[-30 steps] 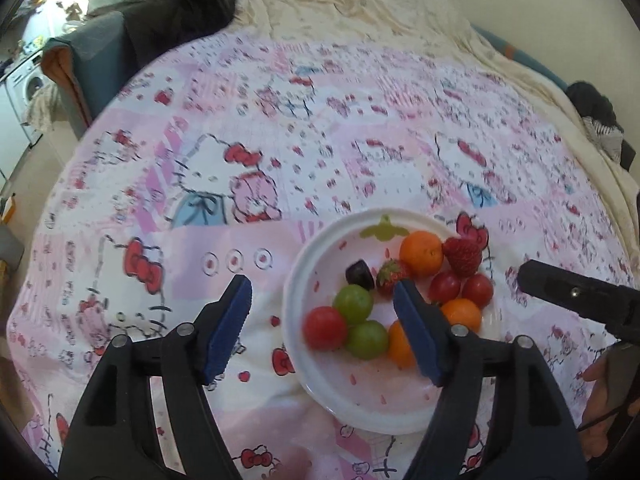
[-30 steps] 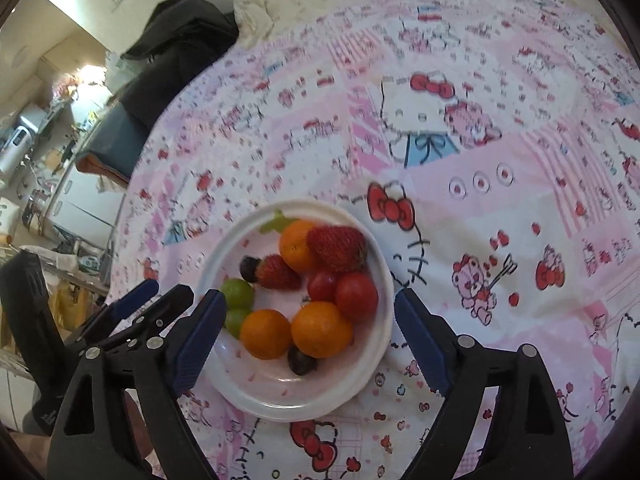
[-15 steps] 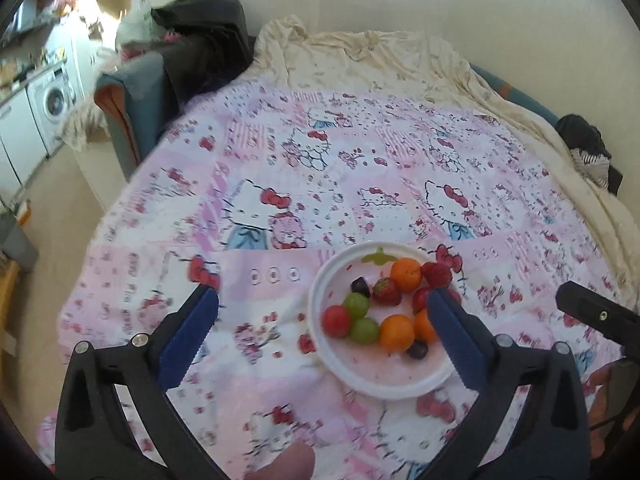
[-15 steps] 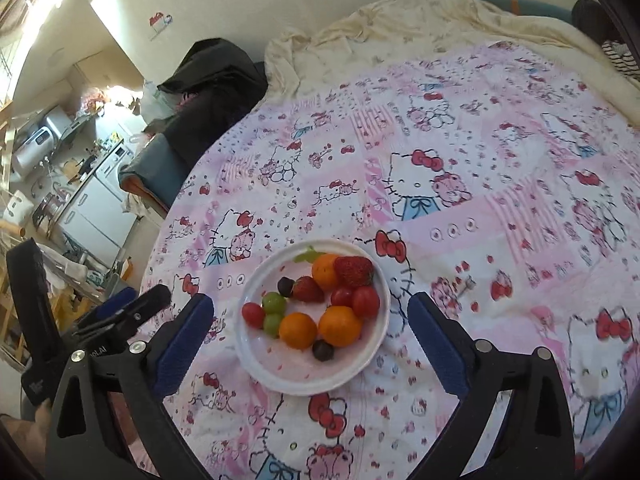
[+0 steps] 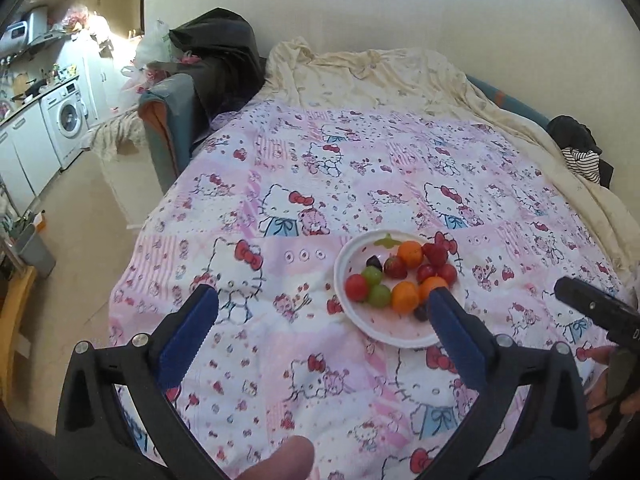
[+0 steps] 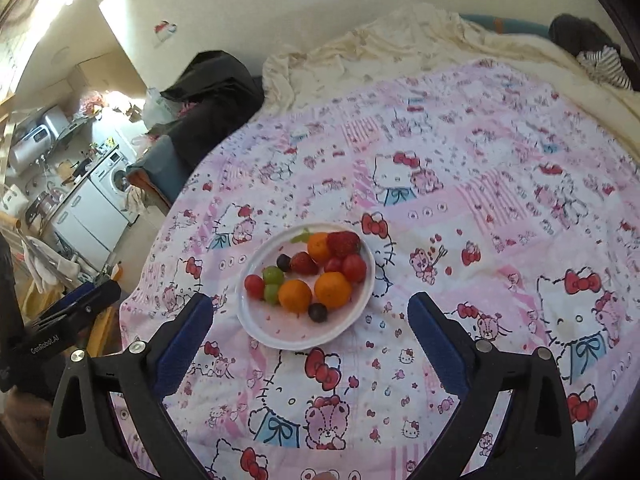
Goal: Organize fruits
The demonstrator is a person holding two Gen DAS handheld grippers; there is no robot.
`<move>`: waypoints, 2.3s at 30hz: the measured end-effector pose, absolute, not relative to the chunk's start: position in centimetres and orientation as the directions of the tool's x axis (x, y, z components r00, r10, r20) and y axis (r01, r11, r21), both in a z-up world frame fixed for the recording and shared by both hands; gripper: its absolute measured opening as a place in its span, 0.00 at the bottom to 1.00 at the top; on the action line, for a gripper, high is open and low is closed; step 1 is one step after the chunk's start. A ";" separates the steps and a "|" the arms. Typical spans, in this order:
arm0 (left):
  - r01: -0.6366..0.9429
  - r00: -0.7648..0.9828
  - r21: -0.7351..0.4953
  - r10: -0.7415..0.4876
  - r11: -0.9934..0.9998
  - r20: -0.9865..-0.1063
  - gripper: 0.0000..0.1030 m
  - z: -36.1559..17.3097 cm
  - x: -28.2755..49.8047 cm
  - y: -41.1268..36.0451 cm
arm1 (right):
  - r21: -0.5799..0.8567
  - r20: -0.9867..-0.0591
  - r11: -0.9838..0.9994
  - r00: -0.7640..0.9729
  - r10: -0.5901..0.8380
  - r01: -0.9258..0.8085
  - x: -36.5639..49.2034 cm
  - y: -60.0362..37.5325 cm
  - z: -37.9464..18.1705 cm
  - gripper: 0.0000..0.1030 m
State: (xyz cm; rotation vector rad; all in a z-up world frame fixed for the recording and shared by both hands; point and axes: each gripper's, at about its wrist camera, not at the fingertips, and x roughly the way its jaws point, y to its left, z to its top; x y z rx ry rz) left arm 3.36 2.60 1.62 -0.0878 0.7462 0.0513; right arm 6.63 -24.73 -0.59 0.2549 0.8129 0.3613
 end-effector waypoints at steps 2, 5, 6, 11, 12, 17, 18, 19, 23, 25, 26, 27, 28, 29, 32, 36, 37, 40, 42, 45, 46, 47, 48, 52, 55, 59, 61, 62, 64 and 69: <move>-0.088 0.732 -0.055 0.027 0.995 -0.680 1.00 1.1 2.3 2.6 | 0.323 -0.651 0.918 0.650 0.392 -0.230 5.8 -24.2 -0.3 0.97; -0.103 0.735 -0.034 0.053 0.994 -0.675 1.00 0.7 1.5 2.5 | 0.267 -0.633 0.936 0.691 0.350 -0.229 4.4 -23.4 0.0 0.97; -0.107 0.740 -0.040 0.053 0.993 -0.671 1.00 0.7 1.2 2.5 | 0.255 -0.626 0.940 0.701 0.340 -0.228 4.0 -23.2 0.0 0.97; -0.105 0.776 -0.026 0.066 0.994 -0.627 1.00 0.7 0.8 2.3 | 0.225 -0.613 0.947 0.722 0.322 -0.231 3.5 -22.0 -0.4 0.97; -0.106 0.779 -0.019 0.071 0.994 -0.623 1.00 0.7 0.9 2.2 | 0.213 -0.610 0.950 0.729 0.312 -0.228 3.3 -21.9 -0.5 0.97; -0.083 0.782 -0.032 0.045 0.996 -0.621 1.00 0.5 1.2 1.8 | 0.151 -0.603 0.964 0.752 0.266 -0.220 3.3 -21.1 -0.6 0.98; -0.080 0.782 -0.031 0.044 0.996 -0.621 1.00 0.5 1.2 1.7 | 0.147 -0.604 0.965 0.753 0.262 -0.218 3.3 -21.1 -0.7 0.99; -0.081 0.785 -0.029 0.045 0.996 -0.618 1.00 0.5 1.1 1.6 | 0.144 -0.605 0.965 0.753 0.260 -0.217 3.4 -21.0 -0.8 1.00; -0.076 0.789 -0.035 0.039 0.997 -0.613 1.00 0.6 1.1 1.5 | 0.134 -0.609 0.968 0.753 0.250 -0.213 3.5 -21.0 -1.0 1.00; -0.075 0.787 -0.036 0.037 0.997 -0.616 1.00 0.7 1.1 1.5 | 0.132 -0.610 0.968 0.752 0.248 -0.212 3.5 -21.0 -1.1 1.00; -0.074 0.786 -0.039 0.034 0.996 -0.618 1.00 0.7 1.1 1.5 | 0.130 -0.610 0.969 0.753 0.245 -0.210 3.5 -21.0 -1.1 1.00; -0.072 0.785 -0.044 0.030 0.996 -0.619 1.00 0.7 1.1 1.5 | 0.128 -0.610 0.969 0.754 0.243 -0.209 3.6 -21.0 -1.1 1.00; -0.071 0.785 -0.046 0.027 0.996 -0.620 1.00 0.7 1.1 1.5 | 0.126 -0.610 0.970 0.755 0.241 -0.207 3.6 -21.1 -1.1 1.00; -0.071 0.784 -0.045 0.028 0.996 -0.620 1.00 0.7 1.1 1.5 | 0.126 -0.609 0.970 0.756 0.240 -0.206 3.6 -21.1 -1.1 1.00; -0.071 0.784 -0.048 0.026 0.996 -0.620 1.00 0.6 1.0 1.5 | 0.124 -0.608 0.971 0.758 0.236 -0.203 3.6 -21.1 -1.1 1.00; -0.070 0.784 -0.053 0.022 0.996 -0.621 1.00 0.6 1.0 1.6 | 0.117 -0.611 0.974 0.759 0.226 -0.196 3.6 -21.2 -1.1 1.00; -0.070 0.783 -0.052 0.023 0.996 -0.622 1.00 0.6 1.0 1.6 | 0.117 -0.610 0.974 0.759 0.226 -0.195 3.6 -21.3 -1.1 1.00; -0.069 0.781 -0.052 0.021 0.996 -0.624 1.00 0.6 1.0 1.7 | 0.116 -0.608 0.974 0.762 0.224 -0.194 3.6 -21.3 -1.1 1.00; -0.069 0.782 -0.051 0.022 0.996 -0.623 1.00 0.6 1.0 1.6 | 0.116 -0.608 0.975 0.762 0.222 -0.191 3.7 -21.3 -1.1 1.00; -0.069 0.781 -0.053 0.020 0.996 -0.624 1.00 0.6 1.0 1.7 | 0.115 -0.609 0.975 0.762 0.222 -0.192 3.7 -21.3 -1.1 1.00; -0.068 0.782 -0.053 0.021 0.996 -0.624 1.00 0.6 1.0 1.6 | 0.114 -0.608 0.975 0.762 0.222 -0.192 3.6 -21.3 -1.1 1.00; -0.068 0.782 -0.052 0.021 0.996 -0.623 1.00 0.6 1.0 1.7 | 0.115 -0.608 0.974 0.762 0.222 -0.193 3.6 -21.3 -1.1 1.00; -0.068 0.782 -0.053 0.020 0.996 -0.624 1.00 0.6 1.0 1.7 | 0.115 -0.608 0.975 0.762 0.222 -0.193 3.6 -21.3 -1.1 1.00; -0.067 0.782 -0.053 0.019 0.996 -0.624 1.00 0.6 1.0 1.7 | 0.114 -0.608 0.975 0.762 0.222 -0.192 3.6 -21.3 -1.1 1.00; -0.068 0.782 -0.051 0.021 0.996 -0.624 1.00 0.5 1.0 1.7 | 0.112 -0.609 0.975 0.762 0.220 -0.192 3.6 -21.3 -1.1 1.00; -0.068 0.781 -0.051 0.021 0.996 -0.624 1.00 0.6 1.0 1.6 | 0.110 -0.610 0.975 0.761 0.221 -0.194 3.7 -21.3 -1.1 1.00; -0.070 0.781 -0.053 0.021 0.996 -0.624 1.00 0.5 1.0 1.7 | 0.108 -0.610 0.975 0.761 0.219 -0.194 3.6 -21.3 -1.2 1.00; -0.069 0.781 -0.055 0.020 0.996 -0.625 1.00 0.5 1.0 1.7 | 0.109 -0.610 0.975 0.761 0.220 -0.194 3.6 -21.3 -1.2 1.00; -0.068 0.780 -0.055 0.019 0.996 -0.626 1.00 0.4 1.0 1.6 | 0.107 -0.609 0.975 0.762 0.221 -0.197 3.7 -21.4 -1.2 1.00; -0.064 0.780 -0.055 0.015 0.996 -0.625 1.00 0.4 1.0 1.5 | 0.102 -0.609 0.974 0.762 0.222 -0.202 3.7 -21.3 -1.3 1.00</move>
